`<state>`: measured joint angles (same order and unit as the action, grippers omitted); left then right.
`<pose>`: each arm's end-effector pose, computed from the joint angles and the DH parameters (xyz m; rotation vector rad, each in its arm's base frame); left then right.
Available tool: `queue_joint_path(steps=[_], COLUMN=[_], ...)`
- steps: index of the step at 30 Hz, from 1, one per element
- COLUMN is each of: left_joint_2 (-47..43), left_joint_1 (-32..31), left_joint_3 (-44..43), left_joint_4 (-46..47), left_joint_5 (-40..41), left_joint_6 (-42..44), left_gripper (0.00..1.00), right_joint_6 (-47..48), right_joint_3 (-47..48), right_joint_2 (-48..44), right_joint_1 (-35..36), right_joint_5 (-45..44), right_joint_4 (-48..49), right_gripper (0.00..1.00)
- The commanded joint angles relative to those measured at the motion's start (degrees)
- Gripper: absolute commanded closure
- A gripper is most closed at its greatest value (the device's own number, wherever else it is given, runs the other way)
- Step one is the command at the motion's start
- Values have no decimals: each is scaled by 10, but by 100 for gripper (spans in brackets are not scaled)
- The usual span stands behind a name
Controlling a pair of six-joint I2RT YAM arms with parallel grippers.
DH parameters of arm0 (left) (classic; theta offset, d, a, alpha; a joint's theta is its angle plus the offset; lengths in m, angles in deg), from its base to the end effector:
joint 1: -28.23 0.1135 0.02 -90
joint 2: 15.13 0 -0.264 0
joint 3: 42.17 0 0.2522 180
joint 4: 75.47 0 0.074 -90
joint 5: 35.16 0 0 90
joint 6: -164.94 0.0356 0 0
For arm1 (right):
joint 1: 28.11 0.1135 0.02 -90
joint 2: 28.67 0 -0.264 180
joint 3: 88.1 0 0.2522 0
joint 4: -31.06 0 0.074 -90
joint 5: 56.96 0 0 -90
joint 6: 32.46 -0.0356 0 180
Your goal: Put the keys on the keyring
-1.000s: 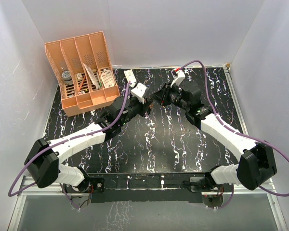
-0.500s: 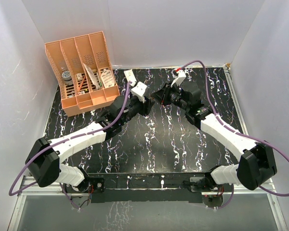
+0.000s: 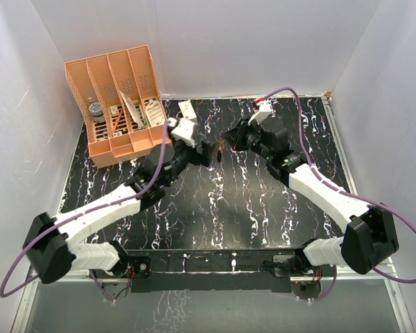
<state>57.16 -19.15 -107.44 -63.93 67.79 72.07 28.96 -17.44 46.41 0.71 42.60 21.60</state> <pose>0.2079 -0.2141 0.3427 0.3992 1.4640 -0.5373 0.2682 0.1543 0.3230 -0.1278 1.8912 0.8499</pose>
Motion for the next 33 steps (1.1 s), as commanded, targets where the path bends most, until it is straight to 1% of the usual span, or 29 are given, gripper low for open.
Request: queue_joint_path(steps=[1, 5, 9, 10, 11, 12, 13, 14, 15, 16, 17, 18, 20, 22, 23, 25, 28, 32, 33], left_joint_2=[-109, -168, -186, -186, -184, -180, -175, -167, -162, -159, -156, -154, -153, -154, -154, -153, -146, -139, -140], left_joint_1=[1, 4, 6, 6, 5, 6, 6, 6, 6, 5, 6, 6, 6, 5, 6, 6, 6, 6, 6], left_joint_3=[60, 92, 91, 92, 91, 90, 89, 85, 83, 81, 80, 79, 78, 79, 79, 80, 78, 73, 73], left_joint_4=[77, 86, 69, 70, 70, 71, 70, 69, 68, 67, 66, 65, 65, 63, 62, 64, 68, 62, 62], left_joint_5=[157, 209, 228, 229, 230, 230, 230, 229, 228, 226, 223, 221, 220, 220, 221, 221, 220, 220, 220], left_joint_6=[-31, -38, -35, -35, -35, -36, -36, -38, -39, -39, -41, -41, -42, -41, -41, -40, -41, -42, -41], left_gripper=[20, 19, 19, 19, 19, 19, 19, 19, 19, 19, 19, 19, 19, 19, 19, 19, 18, 18, 18], right_joint_6=[-7, -28, -35, -29, -13, -1, 2, 4, -1, -7, -9, -9, -7, -11, -10, 4, 7, 21, 12], right_joint_3=[2, -8, 4, 3, 0, -6, -16, -32, -45, -54, -55, -49, -29, -8, 2, 3, -18, -49, -53], right_joint_2=[-23, -18, -4, -2, -1, -2, -5, -9, -12, -13, -12, -9, -5, 3, 7, 5, -6, -14, -14], right_joint_1=[-3, -3, -3, -3, -3, -3, -3, -3, -3, -3, -3, -3, -3, -3, -3, -3, -3, -7, -8], right_joint_5=[-58, -133, -243, -246, -220, -177, -104, -44, -1, 31, 46, 38, -54, -190, -238, -262, -221, -37, -15], right_joint_4=[17, -7, -69, -68, -52, -31, 1, 67, 98, 127, 134, 125, 57, -31, -63, -75, -38, 70, 87], right_gripper=[100, 100, 100, 100, 100, 100, 100, 100, 100, 100, 100, 100, 100, 100, 100, 100, 100, 100, 100])
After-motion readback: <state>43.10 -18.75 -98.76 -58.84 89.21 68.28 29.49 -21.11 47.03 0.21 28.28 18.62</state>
